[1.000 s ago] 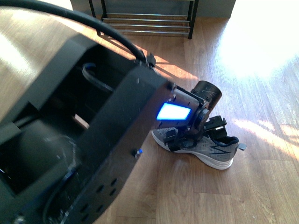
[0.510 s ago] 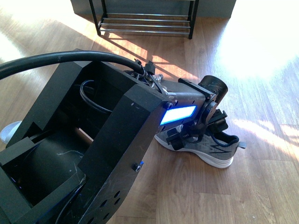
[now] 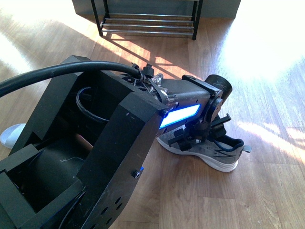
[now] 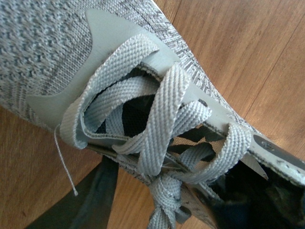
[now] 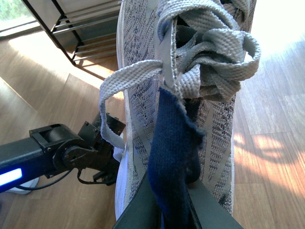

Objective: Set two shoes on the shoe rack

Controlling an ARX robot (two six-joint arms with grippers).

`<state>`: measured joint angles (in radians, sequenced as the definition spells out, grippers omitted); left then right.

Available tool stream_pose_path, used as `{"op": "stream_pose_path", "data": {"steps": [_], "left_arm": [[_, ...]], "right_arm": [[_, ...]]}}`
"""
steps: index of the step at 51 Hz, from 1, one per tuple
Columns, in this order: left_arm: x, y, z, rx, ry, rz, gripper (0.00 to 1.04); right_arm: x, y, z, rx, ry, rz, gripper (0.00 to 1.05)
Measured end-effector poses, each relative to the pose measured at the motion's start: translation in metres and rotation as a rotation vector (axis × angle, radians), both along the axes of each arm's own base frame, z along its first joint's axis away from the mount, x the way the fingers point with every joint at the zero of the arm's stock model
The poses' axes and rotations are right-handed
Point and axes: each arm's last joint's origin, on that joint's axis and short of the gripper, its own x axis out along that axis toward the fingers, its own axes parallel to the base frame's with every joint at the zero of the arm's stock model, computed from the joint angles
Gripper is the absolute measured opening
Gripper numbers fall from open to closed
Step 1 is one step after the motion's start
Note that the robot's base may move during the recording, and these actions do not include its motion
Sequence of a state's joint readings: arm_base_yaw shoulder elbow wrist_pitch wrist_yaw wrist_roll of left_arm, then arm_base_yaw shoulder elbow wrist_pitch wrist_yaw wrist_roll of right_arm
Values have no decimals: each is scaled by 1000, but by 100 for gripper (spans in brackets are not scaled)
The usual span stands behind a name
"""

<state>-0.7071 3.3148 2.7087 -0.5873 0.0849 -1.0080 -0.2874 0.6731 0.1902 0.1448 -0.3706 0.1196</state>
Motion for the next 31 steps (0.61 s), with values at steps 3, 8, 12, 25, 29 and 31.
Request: {"op": "stream_pose_path", "data": {"steps": [3, 8, 12, 25, 29, 31], "left_arm": [[0, 0, 0, -2, 4, -1, 53], [0, 0, 0, -3, 5, -1, 43], [0, 0, 0, -10, 11, -4, 32], [-1, -1, 0, -27, 28, 3, 2], [-1, -1, 0, -30, 30, 3, 2], [-1, -1, 0, -33, 33, 2, 2]], "right_arm": [[0, 0, 0, 0, 0, 0, 2], [0, 0, 0, 0, 0, 0, 2], [0, 0, 0, 0, 0, 0, 2], [0, 0, 0, 0, 0, 0, 2], [0, 0, 0, 0, 0, 0, 2], [0, 0, 0, 0, 0, 0, 2]]}}
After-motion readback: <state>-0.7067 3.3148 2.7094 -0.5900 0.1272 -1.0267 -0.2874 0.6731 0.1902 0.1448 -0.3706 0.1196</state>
